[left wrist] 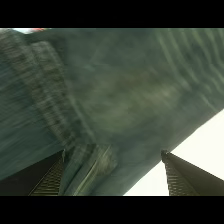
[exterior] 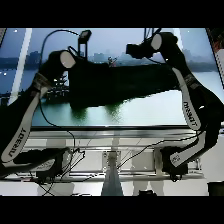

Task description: Fold the clothes and pants, and hang the long-sleeved shirts on hangers.

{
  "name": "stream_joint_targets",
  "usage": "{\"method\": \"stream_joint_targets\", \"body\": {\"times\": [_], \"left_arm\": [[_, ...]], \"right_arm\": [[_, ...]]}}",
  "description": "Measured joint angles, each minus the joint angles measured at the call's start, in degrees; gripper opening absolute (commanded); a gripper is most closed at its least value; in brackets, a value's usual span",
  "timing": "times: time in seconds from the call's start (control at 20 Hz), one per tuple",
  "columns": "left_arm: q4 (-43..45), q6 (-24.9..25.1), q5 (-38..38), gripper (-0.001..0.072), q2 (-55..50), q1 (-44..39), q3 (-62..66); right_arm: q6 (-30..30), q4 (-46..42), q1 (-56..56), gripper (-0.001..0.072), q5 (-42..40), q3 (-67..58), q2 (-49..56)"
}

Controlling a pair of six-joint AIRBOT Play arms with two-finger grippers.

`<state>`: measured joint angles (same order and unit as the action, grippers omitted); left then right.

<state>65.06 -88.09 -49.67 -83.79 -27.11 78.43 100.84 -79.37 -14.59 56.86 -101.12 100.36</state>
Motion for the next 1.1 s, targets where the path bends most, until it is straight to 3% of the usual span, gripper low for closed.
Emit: {"method": "stream_joint_targets", "body": {"times": [0.25,0.3,0.35,0.4,0.6,0.65,0.7,0.75,0.8,0.95,1.05,1.1], "left_arm": [[9.46,-1.7,-2.4,0.069,2.34,2.1,0.02],[11.93,-1.99,-4.07,0.0612,3.08,4.37,0.0],[14.25,-2.21,-5.81,0.0456,3.69,6.97,-0.09],[16.2,-2.14,-7.58,0.0412,4.28,10.25,-0.5],[18.34,-0.59,-10.36,0.0413,5.44,23.41,-6.16],[15.89,1.31,-10.01,0.042,5.51,26.43,-8.79],[12.2,3.85,-8.98,0.049,5.44,28.96,-11.41],[7.76,6.8,-7.78,0.0638,5.16,31.3,-14.12],[3.5,9.38,-6.43,0.0704,4.59,33.16,-16.52],[-7.96,15.78,-2.93,0.0677,1.03,36.28,-21.51],[-13.66,19.58,-1.75,0.0507,-2.1,36.26,-22.97],[-16.26,21.51,-1.49,0.0466,-3.43,35.87,-23.39]], "right_arm": [[-0.72,0.02,5.05,0.0062,4.44,0.0,-0.35],[-1.42,-0.02,5.33,0.0061,5.03,0.0,-0.35],[-2.23,0.02,5.44,0.0061,5.22,0.0,-0.35],[-2.93,0.09,5.51,0.0061,5.49,0.0,-0.39],[-5.01,0.07,5.42,0.0062,6.05,0.0,-0.35],[-5.31,0.04,5.35,0.0062,6.03,0.0,-0.35],[-5.46,0.07,5.31,0.0062,5.84,0.0,-0.35],[-5.6,0.04,5.31,0.0062,5.6,0.0,-0.33],[-5.73,0.07,5.31,0.0061,5.4,0.0,-0.33],[-5.92,0.04,5.31,0.0061,4.9,0.0,-0.31],[-5.99,0.02,5.31,0.0061,4.7,0.0,-0.31],[-5.99,0.04,5.31,0.0061,4.57,0.0,-0.31]]}}
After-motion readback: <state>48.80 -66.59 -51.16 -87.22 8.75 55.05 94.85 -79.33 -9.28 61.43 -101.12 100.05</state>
